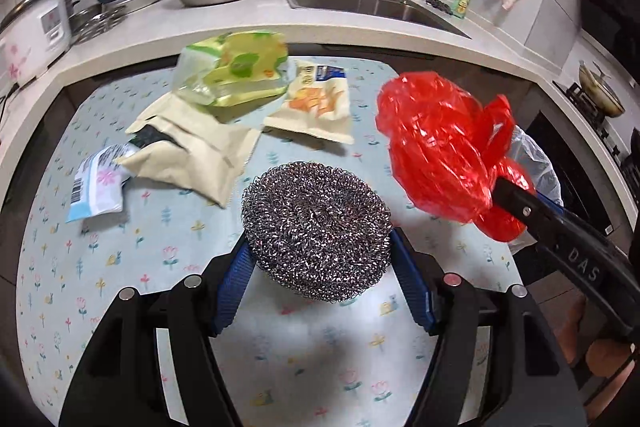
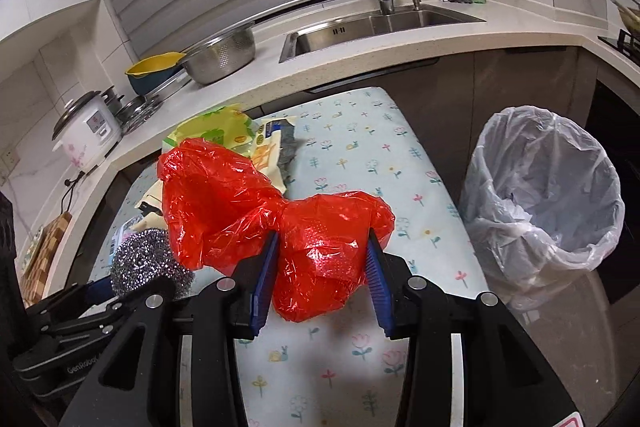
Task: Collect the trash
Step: 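Carry the scrubber and red bag to the bin and open both tools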
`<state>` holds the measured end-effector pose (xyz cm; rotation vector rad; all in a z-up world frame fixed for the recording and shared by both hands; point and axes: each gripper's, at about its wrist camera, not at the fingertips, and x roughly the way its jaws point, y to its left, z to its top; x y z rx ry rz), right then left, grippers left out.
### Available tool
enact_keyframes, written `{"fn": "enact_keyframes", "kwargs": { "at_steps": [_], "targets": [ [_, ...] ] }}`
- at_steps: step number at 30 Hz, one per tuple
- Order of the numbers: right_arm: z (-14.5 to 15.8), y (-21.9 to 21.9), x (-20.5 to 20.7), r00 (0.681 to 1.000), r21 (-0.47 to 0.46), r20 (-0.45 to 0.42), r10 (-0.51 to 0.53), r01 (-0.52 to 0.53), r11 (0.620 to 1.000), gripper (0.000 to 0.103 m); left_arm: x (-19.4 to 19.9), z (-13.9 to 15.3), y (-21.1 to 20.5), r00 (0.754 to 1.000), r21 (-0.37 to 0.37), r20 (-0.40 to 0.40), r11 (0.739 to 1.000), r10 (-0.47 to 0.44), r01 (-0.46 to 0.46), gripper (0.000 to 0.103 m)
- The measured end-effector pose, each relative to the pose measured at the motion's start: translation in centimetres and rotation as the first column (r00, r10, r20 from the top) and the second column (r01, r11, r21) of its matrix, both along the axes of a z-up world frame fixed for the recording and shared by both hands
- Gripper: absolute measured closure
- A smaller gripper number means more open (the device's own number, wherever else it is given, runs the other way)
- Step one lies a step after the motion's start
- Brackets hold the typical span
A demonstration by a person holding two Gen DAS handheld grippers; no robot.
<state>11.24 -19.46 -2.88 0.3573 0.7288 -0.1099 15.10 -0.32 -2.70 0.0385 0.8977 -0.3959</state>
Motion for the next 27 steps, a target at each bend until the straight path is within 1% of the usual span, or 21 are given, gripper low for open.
{"fn": "enact_keyframes", "kwargs": {
  "at_steps": [8,14,17,21,27],
  "targets": [
    [-0.3,-6.6,-2.5,0.991,0.004,0.01,-0.136,0.136,0.991,0.063,0.2,0.1,-5.7,0.997,0.033,0.015,0.997,-0.073,0.072,0.039],
    [-1.0,-10.9,-4.2,0.972,-0.004,0.008,-0.236,0.236,0.972,0.063,0.7,0.3,-10.3,0.99,0.058,0.049,0.989,-0.136,0.133,0.039],
    [-1.5,-12.9,-4.7,0.961,-0.004,0.002,-0.277,0.277,0.961,0.063,1.0,0.3,-12.7,0.984,0.062,0.05,0.984,-0.169,0.166,0.039],
    [-2.3,-15.2,-4.9,0.946,-0.022,-0.015,-0.324,0.323,0.946,0.063,1.6,0.4,-15.9,0.975,0.06,0.058,0.976,-0.213,0.209,0.039],
    [-3.7,-17.6,-4.3,0.934,-0.07,-0.053,-0.354,0.351,0.934,0.063,2.4,0.5,-21.2,0.956,0.056,0.077,0.958,-0.284,0.28,0.039]
  ]
}}
